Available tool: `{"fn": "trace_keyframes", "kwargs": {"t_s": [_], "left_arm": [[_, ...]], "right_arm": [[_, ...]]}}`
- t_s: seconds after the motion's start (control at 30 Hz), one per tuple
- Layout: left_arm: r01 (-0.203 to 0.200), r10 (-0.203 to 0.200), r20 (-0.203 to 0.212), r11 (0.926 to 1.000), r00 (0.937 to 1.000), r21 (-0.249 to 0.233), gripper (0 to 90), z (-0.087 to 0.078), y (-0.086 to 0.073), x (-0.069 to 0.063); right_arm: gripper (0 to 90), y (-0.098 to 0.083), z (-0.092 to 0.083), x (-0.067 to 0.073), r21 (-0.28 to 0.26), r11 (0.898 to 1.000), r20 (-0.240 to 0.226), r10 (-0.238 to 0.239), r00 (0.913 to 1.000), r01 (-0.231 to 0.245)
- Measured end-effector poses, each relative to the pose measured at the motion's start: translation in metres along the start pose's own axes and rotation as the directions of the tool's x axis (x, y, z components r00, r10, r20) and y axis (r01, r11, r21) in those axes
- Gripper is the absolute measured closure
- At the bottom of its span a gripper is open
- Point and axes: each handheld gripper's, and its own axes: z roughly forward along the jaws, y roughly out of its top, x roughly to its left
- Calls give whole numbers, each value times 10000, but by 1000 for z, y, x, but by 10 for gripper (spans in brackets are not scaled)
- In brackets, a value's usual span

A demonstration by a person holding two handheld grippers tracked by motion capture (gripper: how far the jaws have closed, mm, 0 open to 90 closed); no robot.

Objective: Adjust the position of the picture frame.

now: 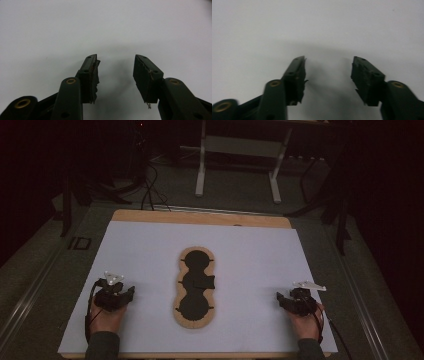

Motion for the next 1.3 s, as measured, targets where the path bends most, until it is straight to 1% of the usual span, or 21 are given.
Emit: {"fn": "trace_keyframes", "kwargs": {"t_s": [0.03, 0.07, 0.13, 0.17, 0.23, 0.27, 0.33, 0.4, 0.43, 0.47, 0.5, 0.53, 0.57, 0.67, 0.7, 0.77, 0.87, 0.9, 1.03, 1.13, 1.3], "left_arm": [[0, 0, 0, 10000, 10000, 0, 563, 0, 0, 0], [23, -20, 264, 9999, 9996, -125, 569, -3, 0, -2], [30, -25, 299, 9999, 9996, -158, 575, -4, 0, -2], [33, -20, 459, 9996, 9989, -282, 583, -8, 0, -2], [36, -18, 546, 9995, 9985, -319, 587, -9, 0, -2], [51, -22, 676, 9990, 9977, -437, 587, -12, 0, -3], [-65, 110, 853, 9986, 9963, -533, 587, -14, 2, -6], [-239, 295, 979, 9980, 9948, -579, 586, -15, 3, -10], [-239, 295, 979, 9980, 9948, -579, 586, -15, 3, -10], [-367, 436, 1108, 9973, 9929, -638, 586, -16, 4, -15], [-367, 436, 1108, 9973, 9929, -638, 586, -16, 4, -15], [-476, 566, 1305, 9964, 9898, -708, 586, -19, 4, -19], [-497, 596, 1357, 9959, 9890, -754, 586, -21, 5, -21], [-453, 627, 1712, 9936, 9832, -1035, 587, -26, 6, -26], [-453, 627, 1712, 9936, 9832, -1035, 587, -26, 6, -26], [-484, 695, 1906, 9924, 9792, -1135, 587, -27, 6, -30], [-515, 739, 1945, 9917, 9781, -1176, 596, -27, 7, -32], [-587, 833, 2020, 9904, 9758, -1248, 612, -29, 7, -35], [-625, 926, 2255, 9886, 9698, -1371, 652, -31, 8, -39], [-700, 1016, 2405, 9881, 9653, -1367, 677, -32, 8, -43], [-932, 1241, 2481, 9868, 9608, -1326, 728, -31, 8, -49]], "right_arm": [[475, 0, 0, 0, 0, 10000, 0, 0, 10000, 0], [489, 1, -2, 1, -128, 9999, -13, -75, 10000, 75], [494, 1, -3, 2, -208, 9997, -14, -113, 9999, 112], [499, 1, -4, 2, -258, 9995, -2, -158, 9999, 158], [491, 2, -6, 3, -322, 9993, -46, -183, 9998, 181], [487, 2, -6, 4, -324, 9993, 13, -192, 9998, 192], [499, 3, -5, 4, -305, 9993, -76, -194, 9998, 192], [503, 3, -5, 5, -287, 9993, -39, -249, 9997, 248], [503, 3, -5, 5, -287, 9993, -39, -249, 9997, 248], [513, 3, -6, 5, -346, 9990, -41, -296, 9996, 295], [513, 3, -6, 5, -346, 9990, -41, -296, 9996, 295], [528, 3, -7, 5, -441, 9986, -61, -302, 9995, 299], [532, 3, -8, 6, -460, 9985, -59, -315, 9995, 312], [556, 4, -9, 7, -548, 9979, -134, -364, 9992, 356], [556, 4, -9, 7, -548, 9979, -134, -364, 9992, 356], [584, 4, -10, 8, -614, 9971, -220, -471, 9986, 456], [588, 4, -10, 9, -657, 9964, -286, -550, 9981, 530], [596, 5, -10, 10, -694, 9960, -394, -582, 9975, 554], [623, 5, -10, 10, -736, 9958, -482, -577, 9972, 540], [640, 5, -11, 10, -776, 9957, -590, -550, 9967, 503], [673, 5, -11, 13, -802, 9955, -785, -569, 9953, 506]]}}
